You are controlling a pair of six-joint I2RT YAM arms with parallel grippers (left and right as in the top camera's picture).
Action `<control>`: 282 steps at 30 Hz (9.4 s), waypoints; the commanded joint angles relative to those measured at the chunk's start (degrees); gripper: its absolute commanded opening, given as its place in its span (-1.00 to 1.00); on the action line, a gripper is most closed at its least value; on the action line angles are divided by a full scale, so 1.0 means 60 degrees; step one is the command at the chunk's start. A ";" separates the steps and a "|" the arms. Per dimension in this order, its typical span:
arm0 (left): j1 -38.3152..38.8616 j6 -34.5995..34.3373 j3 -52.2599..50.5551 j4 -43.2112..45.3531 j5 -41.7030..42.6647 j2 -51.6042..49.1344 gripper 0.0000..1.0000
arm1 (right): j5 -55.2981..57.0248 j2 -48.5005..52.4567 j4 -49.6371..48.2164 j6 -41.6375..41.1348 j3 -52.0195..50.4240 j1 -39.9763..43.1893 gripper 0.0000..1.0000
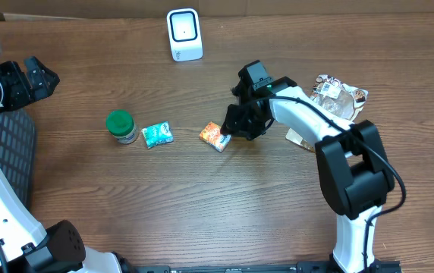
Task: Scan the item barcode
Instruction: 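Lift the orange pack and swing it up with the right gripper, then hold the orange pack in front of the white scanner, then carry the orange pack right and drop it on the bag pile, then move the right gripper left over the teal Kleenex pack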
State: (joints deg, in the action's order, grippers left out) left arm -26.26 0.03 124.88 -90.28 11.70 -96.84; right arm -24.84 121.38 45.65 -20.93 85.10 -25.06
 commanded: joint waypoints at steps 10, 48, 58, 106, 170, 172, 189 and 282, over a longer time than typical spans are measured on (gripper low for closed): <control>-0.0011 0.0142 0.0015 0.0022 -0.0018 -0.0095 0.99 | -0.0310 0.0419 -0.0171 0.0197 -0.0087 0.0007 -0.37; -0.0011 0.0142 0.0015 0.0022 -0.0018 -0.0095 0.99 | -1.0845 -0.0357 -0.0565 0.0055 0.0022 0.1905 -0.92; -0.0011 0.0142 0.0015 0.0018 -0.0018 -0.0095 0.99 | -0.9653 -0.0357 -0.0608 -0.0889 0.0022 0.2087 -0.92; -0.0011 0.0142 0.0015 0.0022 -0.0018 -0.0095 0.99 | 0.1905 -0.0506 0.5155 -0.0055 0.6258 0.0900 -0.92; -0.0011 0.0142 0.0015 0.0022 -0.0018 -0.0095 0.99 | 0.8819 0.3581 -0.6889 0.6994 0.7588 -0.2051 -0.92; -0.0011 0.0142 0.0015 0.0022 -0.0018 -0.0095 0.99 | 0.8579 0.3089 -0.6200 0.6943 0.7588 -0.2138 -0.92; -0.0011 0.0142 0.0015 0.0022 -0.0018 -0.0095 0.99 | 0.3690 -0.1064 0.3264 0.3213 0.7588 -0.0433 -0.92; -0.0004 0.0142 0.0015 0.0022 -0.0022 -0.0095 0.99 | 0.1468 0.2495 -0.3177 0.2470 0.3129 -0.2455 -0.09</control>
State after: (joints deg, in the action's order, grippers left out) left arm -26.26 0.03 124.88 -90.26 11.70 -96.90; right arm -19.14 135.37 25.82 -8.58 104.22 -39.83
